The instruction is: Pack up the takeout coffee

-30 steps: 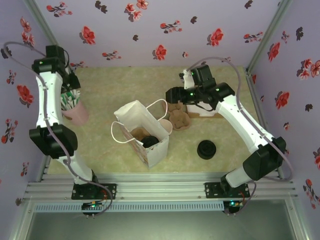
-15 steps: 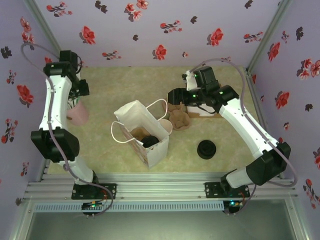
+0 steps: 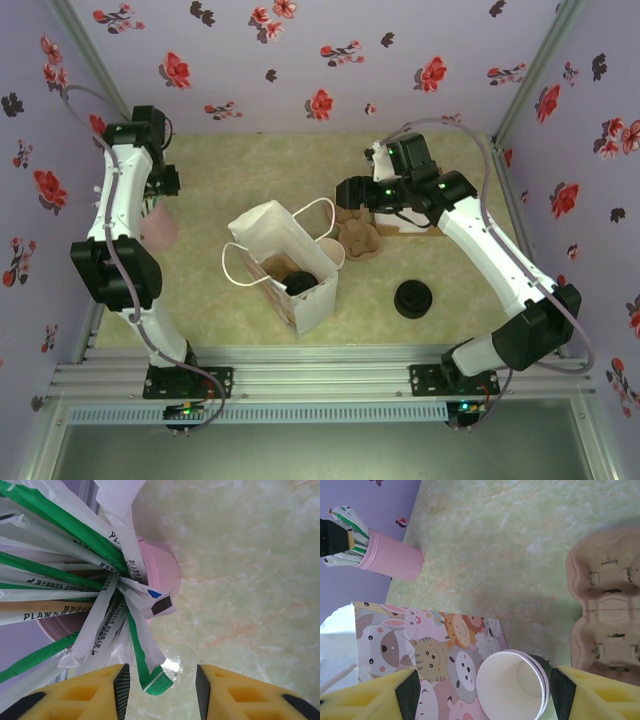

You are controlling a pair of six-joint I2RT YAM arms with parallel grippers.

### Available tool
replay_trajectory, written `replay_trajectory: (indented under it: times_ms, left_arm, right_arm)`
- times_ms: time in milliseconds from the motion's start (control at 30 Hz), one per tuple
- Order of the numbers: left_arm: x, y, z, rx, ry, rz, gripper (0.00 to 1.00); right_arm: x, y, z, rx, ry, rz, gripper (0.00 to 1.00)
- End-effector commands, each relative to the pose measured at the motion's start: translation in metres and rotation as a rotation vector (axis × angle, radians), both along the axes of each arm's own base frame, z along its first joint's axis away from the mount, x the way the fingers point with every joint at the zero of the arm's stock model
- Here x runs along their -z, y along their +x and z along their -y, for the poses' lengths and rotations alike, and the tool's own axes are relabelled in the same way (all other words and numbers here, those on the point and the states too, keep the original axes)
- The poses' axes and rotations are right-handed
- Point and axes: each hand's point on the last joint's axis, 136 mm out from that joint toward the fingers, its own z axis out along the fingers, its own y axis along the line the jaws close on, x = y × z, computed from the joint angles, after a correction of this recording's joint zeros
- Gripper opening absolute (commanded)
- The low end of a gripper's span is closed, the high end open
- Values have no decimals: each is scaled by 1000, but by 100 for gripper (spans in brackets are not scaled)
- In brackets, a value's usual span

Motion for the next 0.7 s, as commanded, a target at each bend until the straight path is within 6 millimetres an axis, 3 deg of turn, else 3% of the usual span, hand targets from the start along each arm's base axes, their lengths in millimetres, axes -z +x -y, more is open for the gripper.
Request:
replay_trajectory:
  times_ms: [0, 467, 667]
  left_arm:
    - [3, -1, -5, 6, 34, -33, 38]
    - [-4, -2, -7, 6, 46, -19, 14]
    - [-14, -6, -8, 5, 56, 3, 10]
  right_arm:
    - [4, 3, 3, 11, -5, -4, 71]
    - [6, 3, 2, 10, -7, -12, 71]
    - [7, 3, 2, 10, -7, -16, 71]
